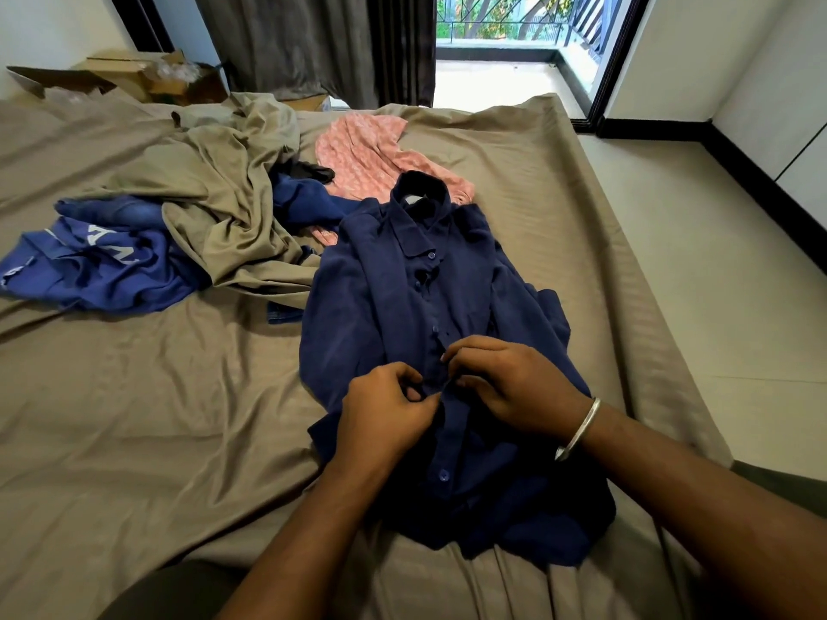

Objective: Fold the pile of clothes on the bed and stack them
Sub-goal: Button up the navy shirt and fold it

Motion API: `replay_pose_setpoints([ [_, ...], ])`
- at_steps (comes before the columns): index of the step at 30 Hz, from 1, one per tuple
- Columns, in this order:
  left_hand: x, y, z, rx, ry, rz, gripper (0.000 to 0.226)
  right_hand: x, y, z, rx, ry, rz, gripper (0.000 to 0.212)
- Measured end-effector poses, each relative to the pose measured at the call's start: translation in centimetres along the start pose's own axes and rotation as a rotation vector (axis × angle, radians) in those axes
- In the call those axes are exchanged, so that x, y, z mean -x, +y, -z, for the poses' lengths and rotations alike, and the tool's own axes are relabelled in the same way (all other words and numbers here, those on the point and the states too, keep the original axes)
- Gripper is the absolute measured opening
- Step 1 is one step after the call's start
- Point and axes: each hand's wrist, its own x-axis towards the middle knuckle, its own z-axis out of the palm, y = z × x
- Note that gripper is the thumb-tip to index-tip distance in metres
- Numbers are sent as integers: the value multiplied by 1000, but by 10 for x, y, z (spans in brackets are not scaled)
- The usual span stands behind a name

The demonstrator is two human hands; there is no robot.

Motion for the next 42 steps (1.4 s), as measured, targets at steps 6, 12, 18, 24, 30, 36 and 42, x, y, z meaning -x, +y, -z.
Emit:
replay_pose_setpoints([
  [6, -7, -5, -2, 131, 22, 70, 10, 0, 3, -4, 20, 31, 13, 16],
  [12, -4, -2, -1, 104, 33, 55, 10, -1, 3, -3, -45, 69, 37, 16],
  [18, -2, 0, -1, 45, -79, 61, 7, -1, 2, -4, -77, 28, 16, 25],
  [24, -5, -7, -5, 190, -68, 26, 21, -1, 4, -3, -101, 51, 31, 17],
  [30, -7, -3, -2, 357, -68, 2, 8, -1, 3, -1, -121, 73, 54, 19],
  [36, -9, -5, -6, 361, -49, 29, 8, -2, 1, -2, -165, 62, 95, 16],
  [42, -8, -2, -5, 500, -130, 27, 15, -1, 2, -8, -143, 80, 84, 15],
])
